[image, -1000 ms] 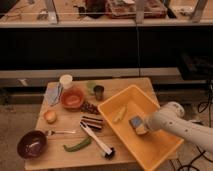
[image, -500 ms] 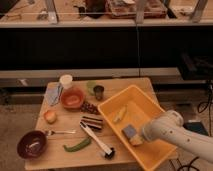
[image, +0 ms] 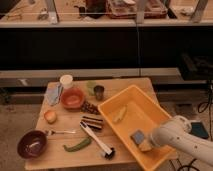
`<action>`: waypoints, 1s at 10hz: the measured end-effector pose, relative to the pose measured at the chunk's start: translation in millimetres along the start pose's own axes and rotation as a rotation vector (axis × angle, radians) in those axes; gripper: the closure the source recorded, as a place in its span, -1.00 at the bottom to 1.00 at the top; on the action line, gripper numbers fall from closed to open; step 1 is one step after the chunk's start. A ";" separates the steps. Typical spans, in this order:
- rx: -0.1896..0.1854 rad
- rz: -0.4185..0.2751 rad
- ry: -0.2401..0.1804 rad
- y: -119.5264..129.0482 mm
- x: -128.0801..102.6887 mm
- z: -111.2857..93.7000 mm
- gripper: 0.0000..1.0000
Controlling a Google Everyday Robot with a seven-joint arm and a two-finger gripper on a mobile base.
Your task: Wipe tray with sponge
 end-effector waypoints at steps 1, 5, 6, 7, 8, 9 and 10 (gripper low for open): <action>0.019 0.021 -0.002 -9.2 -1.4 -0.9 1.00; 0.069 0.107 -0.036 -45.3 -22.4 -5.1 1.00; 0.075 0.124 -0.054 -55.0 -40.0 -2.7 1.00; 0.074 0.130 -0.067 -58.8 -55.9 0.1 1.00; 0.069 0.125 -0.073 -57.5 -67.2 3.5 1.00; 0.058 0.115 -0.078 -50.2 -78.9 7.4 1.00; 0.033 0.091 -0.084 -30.9 -93.2 12.7 1.00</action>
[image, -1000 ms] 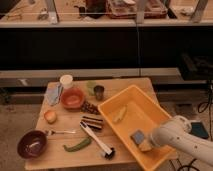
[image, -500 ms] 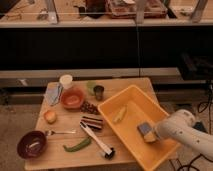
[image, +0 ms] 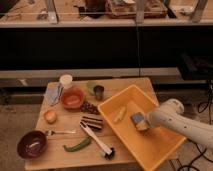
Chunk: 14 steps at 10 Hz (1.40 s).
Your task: Wipe tray with sponge
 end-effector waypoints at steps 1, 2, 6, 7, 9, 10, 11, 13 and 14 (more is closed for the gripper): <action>-0.023 -0.017 -0.004 17.2 -3.1 2.4 1.00; -0.046 -0.025 -0.005 30.2 -0.8 1.7 1.00; -0.153 -0.049 0.016 50.1 43.0 -10.8 1.00; -0.163 -0.044 0.020 41.0 53.5 -14.8 1.00; -0.158 -0.023 0.027 18.1 71.4 -22.6 1.00; -0.138 -0.007 0.028 2.5 73.2 -24.8 1.00; -0.124 0.006 0.032 -9.7 72.9 -23.8 1.00; -0.097 0.029 0.039 -26.3 68.9 -21.2 1.00; -0.095 0.026 0.030 -27.2 63.7 -20.7 1.00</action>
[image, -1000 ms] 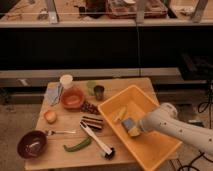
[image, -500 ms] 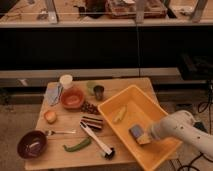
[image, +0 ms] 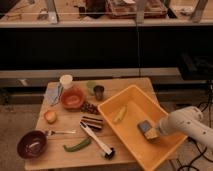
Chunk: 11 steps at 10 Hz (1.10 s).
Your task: Wipe tray with sponge
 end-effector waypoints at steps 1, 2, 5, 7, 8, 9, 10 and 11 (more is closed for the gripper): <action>0.001 -0.009 -0.011 -1.9 -6.7 -0.8 1.00; -0.009 -0.030 -0.021 -0.5 -23.6 4.4 1.00; -0.040 -0.073 -0.024 11.9 -45.5 17.4 1.00; -0.076 -0.108 -0.020 34.3 -39.1 19.7 1.00; -0.096 -0.122 -0.015 46.0 -28.3 19.4 1.00; -0.116 -0.137 -0.007 59.4 -13.4 17.8 1.00; -0.133 -0.149 -0.001 71.0 1.9 14.8 1.00; -0.141 -0.154 0.004 76.1 12.7 11.9 1.00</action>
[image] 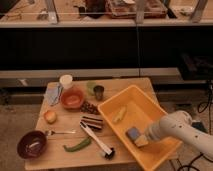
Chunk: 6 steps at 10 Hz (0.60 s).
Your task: Wipe tray with sponge
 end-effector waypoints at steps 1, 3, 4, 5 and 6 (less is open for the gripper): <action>0.001 0.005 0.007 3.3 14.6 -4.7 1.00; 0.028 0.027 0.006 -5.6 28.0 -14.4 1.00; 0.053 0.044 0.006 -14.6 29.2 -18.3 1.00; 0.086 0.064 0.005 -28.8 26.1 -21.5 1.00; 0.115 0.083 0.002 -45.8 17.5 -23.5 1.00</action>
